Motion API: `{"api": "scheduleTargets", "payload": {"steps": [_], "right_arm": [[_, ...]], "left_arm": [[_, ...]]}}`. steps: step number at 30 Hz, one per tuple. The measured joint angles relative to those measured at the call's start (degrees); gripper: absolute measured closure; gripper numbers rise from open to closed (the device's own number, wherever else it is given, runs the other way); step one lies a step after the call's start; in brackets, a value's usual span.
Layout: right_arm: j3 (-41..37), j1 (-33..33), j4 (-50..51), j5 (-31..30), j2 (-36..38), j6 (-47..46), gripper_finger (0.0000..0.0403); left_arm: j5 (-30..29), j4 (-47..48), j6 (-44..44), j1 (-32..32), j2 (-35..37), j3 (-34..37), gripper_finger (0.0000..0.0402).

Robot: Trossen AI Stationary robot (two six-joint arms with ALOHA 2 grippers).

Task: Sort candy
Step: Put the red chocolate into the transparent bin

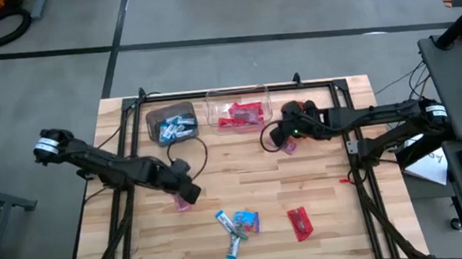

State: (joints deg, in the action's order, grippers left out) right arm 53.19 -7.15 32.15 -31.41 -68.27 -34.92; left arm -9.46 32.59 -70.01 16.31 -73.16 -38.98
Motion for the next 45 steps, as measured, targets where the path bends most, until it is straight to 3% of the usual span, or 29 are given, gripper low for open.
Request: {"api": "scheduleTargets", "payload": {"steps": [9,17,23,30,36,45], "right_arm": [[0.00,1.20,0.05,-0.19,-0.04,0.05,0.0273],[0.00,1.29,0.10,-0.18,-0.17,1.43,0.0273],[0.00,1.29,0.11,-0.16,-0.17,2.07,0.0273],[-0.35,1.29,0.17,-0.14,-0.17,2.74,0.0273],[-1.48,1.29,0.06,-0.14,-0.17,2.59,0.0273],[-4.13,1.29,-2.73,-0.01,-0.20,2.39,0.0273]], "left_arm": [[-1.49,2.97,-10.20,3.07,-3.04,-0.63,0.0349],[-1.42,14.79,-15.25,4.87,-9.59,-8.79,0.0363],[2.48,28.24,-21.73,5.95,-16.98,-13.65,0.0364],[4.01,22.31,-20.09,6.16,-20.38,-13.86,0.0363],[1.41,21.48,-21.03,6.17,-19.35,-13.86,0.0332],[0.41,21.15,-22.10,6.17,-19.42,-13.79,0.0242]]}}
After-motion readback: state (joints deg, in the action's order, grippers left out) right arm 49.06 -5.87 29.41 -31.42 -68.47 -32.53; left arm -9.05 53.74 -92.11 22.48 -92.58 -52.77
